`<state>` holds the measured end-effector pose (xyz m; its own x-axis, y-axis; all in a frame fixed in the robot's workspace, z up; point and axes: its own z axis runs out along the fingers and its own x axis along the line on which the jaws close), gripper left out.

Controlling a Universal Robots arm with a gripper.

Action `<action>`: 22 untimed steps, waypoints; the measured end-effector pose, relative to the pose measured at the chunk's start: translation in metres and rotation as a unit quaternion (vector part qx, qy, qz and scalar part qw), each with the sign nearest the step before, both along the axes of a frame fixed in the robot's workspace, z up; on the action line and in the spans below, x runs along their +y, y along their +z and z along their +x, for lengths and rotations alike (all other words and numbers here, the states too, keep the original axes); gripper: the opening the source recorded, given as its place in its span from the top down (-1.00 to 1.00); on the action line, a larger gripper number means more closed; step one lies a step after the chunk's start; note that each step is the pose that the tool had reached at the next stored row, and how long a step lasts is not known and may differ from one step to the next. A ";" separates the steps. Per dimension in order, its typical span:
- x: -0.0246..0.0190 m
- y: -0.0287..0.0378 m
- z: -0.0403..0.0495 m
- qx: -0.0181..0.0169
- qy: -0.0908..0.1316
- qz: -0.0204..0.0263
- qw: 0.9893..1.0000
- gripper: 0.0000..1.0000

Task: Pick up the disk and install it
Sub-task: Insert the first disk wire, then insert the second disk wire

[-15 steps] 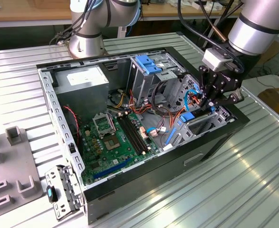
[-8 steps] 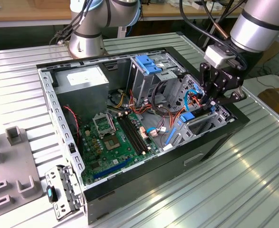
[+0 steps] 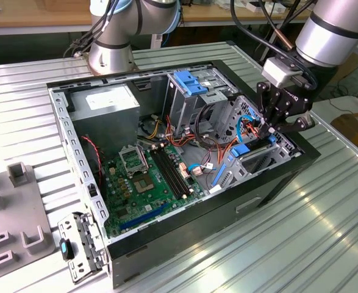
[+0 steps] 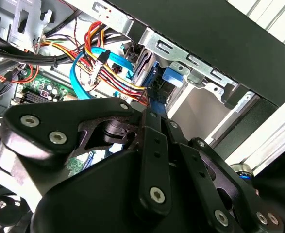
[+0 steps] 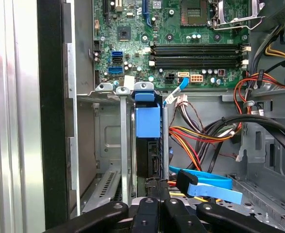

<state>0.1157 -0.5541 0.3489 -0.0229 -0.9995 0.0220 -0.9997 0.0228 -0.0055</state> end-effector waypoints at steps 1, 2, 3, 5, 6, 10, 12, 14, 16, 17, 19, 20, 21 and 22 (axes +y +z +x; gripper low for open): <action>0.0000 0.0000 0.0000 0.000 0.000 0.000 1.000 0.79; 0.0000 0.0001 0.0000 0.000 0.000 0.000 1.000 0.79; 0.0000 0.0002 0.0000 0.000 0.000 0.000 1.000 0.79; 0.0000 0.0003 0.0000 0.000 0.000 0.000 1.000 0.79; 0.0000 0.0003 0.0000 0.000 0.000 0.000 1.000 0.79; 0.0000 0.0007 0.0000 0.000 0.000 0.000 1.000 0.79; 0.0000 0.0031 0.0000 0.000 0.000 0.000 1.000 0.79; 0.0000 0.0081 0.0000 0.000 0.000 0.000 1.000 0.79; 0.0000 0.0160 0.0001 0.001 0.000 0.000 1.000 0.79; 0.0002 0.0194 0.0001 0.002 0.000 -0.001 1.000 0.79; 0.0002 0.0254 0.0002 0.004 -0.001 -0.001 1.000 0.79; 0.0002 0.0294 0.0001 0.005 -0.001 -0.001 1.000 0.79; 0.0003 0.0387 0.0002 0.006 -0.001 -0.001 1.000 0.79; 0.0016 0.0423 0.0002 0.006 -0.002 -0.001 1.000 0.79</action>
